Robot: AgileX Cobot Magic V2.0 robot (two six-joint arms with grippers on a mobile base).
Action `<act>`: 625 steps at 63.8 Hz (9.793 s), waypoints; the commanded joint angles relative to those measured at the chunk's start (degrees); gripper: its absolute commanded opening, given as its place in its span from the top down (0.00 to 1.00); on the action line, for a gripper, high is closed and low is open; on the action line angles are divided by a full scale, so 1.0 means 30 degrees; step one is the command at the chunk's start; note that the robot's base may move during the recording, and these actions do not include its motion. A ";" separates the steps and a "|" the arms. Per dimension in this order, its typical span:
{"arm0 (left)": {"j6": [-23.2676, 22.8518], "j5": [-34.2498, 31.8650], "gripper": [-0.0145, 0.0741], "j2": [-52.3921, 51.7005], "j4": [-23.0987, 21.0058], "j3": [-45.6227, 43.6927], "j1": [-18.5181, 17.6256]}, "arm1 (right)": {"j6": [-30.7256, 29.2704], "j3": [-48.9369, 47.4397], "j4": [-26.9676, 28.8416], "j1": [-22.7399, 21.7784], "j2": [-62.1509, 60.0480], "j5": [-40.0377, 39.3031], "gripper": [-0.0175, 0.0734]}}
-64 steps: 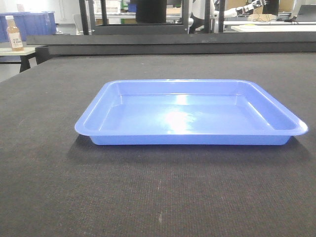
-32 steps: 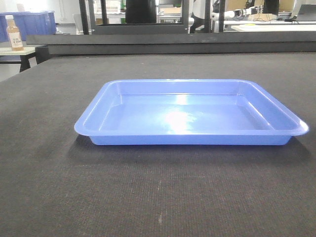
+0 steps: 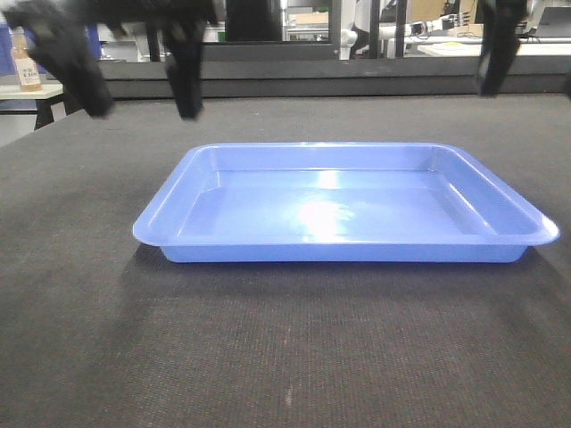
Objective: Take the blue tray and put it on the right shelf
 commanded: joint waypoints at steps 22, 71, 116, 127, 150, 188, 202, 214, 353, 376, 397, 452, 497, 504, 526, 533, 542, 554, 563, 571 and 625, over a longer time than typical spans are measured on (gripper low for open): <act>-0.1737 -0.1254 0.32 0.2937 -0.0280 -0.2396 0.1375 | -0.0026 -0.0735 0.0075 -0.0022 0.3092 -0.4467 0.16; -0.1737 -0.1845 0.53 0.4361 -0.1136 -0.2396 0.1525 | -0.1110 -0.0735 0.0006 -0.0022 0.4577 -0.4977 0.61; -0.0546 0.3873 0.88 0.2996 0.0190 -0.7418 0.0356 | -0.1110 -0.0735 -0.0575 -0.0022 -0.1489 -0.2965 0.74; -0.0291 0.4457 0.89 0.0996 0.0587 -0.7418 -0.0413 | -0.1110 -0.0633 -0.0767 0.0196 -0.4128 -0.1194 0.74; -0.0010 0.5552 0.89 -0.3142 0.2136 -0.6798 -0.2577 | -0.0917 0.0050 -0.1209 0.1655 -0.7899 0.0815 0.74; -0.0250 0.5552 0.89 -0.8193 0.1562 -0.1798 -0.3669 | -0.0871 0.0050 -0.0926 0.1779 -0.9798 0.2042 0.74; -0.0250 0.5552 0.89 -0.8193 0.1392 -0.1798 -0.3669 | -0.0871 0.0050 -0.0926 0.1779 -0.9796 0.2054 0.74; -0.0250 0.5552 0.89 -0.8193 0.1392 -0.1798 -0.3669 | -0.0871 0.0050 -0.0926 0.1779 -0.9796 0.2098 0.74; -0.0250 0.5552 0.89 -0.8158 -0.0726 -0.1798 -0.3669 | -0.0871 0.0050 -0.0926 0.1779 -0.8555 0.2067 0.74; -0.0250 0.5552 0.89 -0.8158 -0.0726 -0.1798 -0.3669 | -0.0871 0.0050 -0.0926 0.1779 -0.8555 0.2087 0.74; -0.0250 0.5552 0.89 -0.8158 -0.0726 -0.1798 -0.3669 | -0.0871 0.0050 -0.0926 0.1779 -0.8555 0.2087 0.74; -0.0250 0.5552 0.89 -0.8158 -0.0726 -0.1798 -0.3669 | -0.0871 0.0050 -0.0926 0.1779 -0.8555 0.2087 0.74; -0.0250 0.5552 0.89 -0.8158 -0.1638 -0.1798 -0.3669 | -0.0871 0.0050 -0.0926 0.1779 -0.8555 0.2087 0.74; -0.0250 0.5552 0.89 -0.8158 -0.1835 -0.1798 -0.3669 | -0.0871 0.0050 -0.0926 0.1779 -0.8555 0.2087 0.74; -0.0250 0.5552 0.89 -0.8158 -0.1935 -0.1798 -0.3669 | -0.0871 0.0050 -0.0926 0.1779 -0.8555 0.2087 0.74; -0.0250 0.5552 0.89 -0.8158 -0.1969 -0.1798 -0.3669 | -0.0871 0.0050 -0.0926 0.1779 -0.8555 0.2087 0.74; -0.0250 0.5552 0.89 -0.8158 -0.2005 -0.1798 -0.3669 | -0.0871 0.0050 -0.0926 0.1779 -0.8555 0.2087 0.74; -0.0250 0.5552 0.89 -0.8158 -0.2096 -0.1798 -0.3669 | -0.0871 0.0050 -0.0926 0.1779 -0.8555 0.2087 0.74; -0.0250 0.5552 0.89 -0.8158 -0.2096 -0.1798 -0.3669 | -0.0871 0.0050 -0.0926 0.1779 -0.8555 0.2087 0.74; -0.0250 0.5552 0.89 -0.8158 -0.2096 -0.1798 -0.3669 | -0.0871 0.0050 -0.0926 0.1779 -0.8555 0.2087 0.74; -0.0250 0.5552 0.89 -0.8158 -0.2096 -0.1798 -0.3669 | -0.0871 0.0050 -0.0926 0.1779 -0.8555 0.2087 0.74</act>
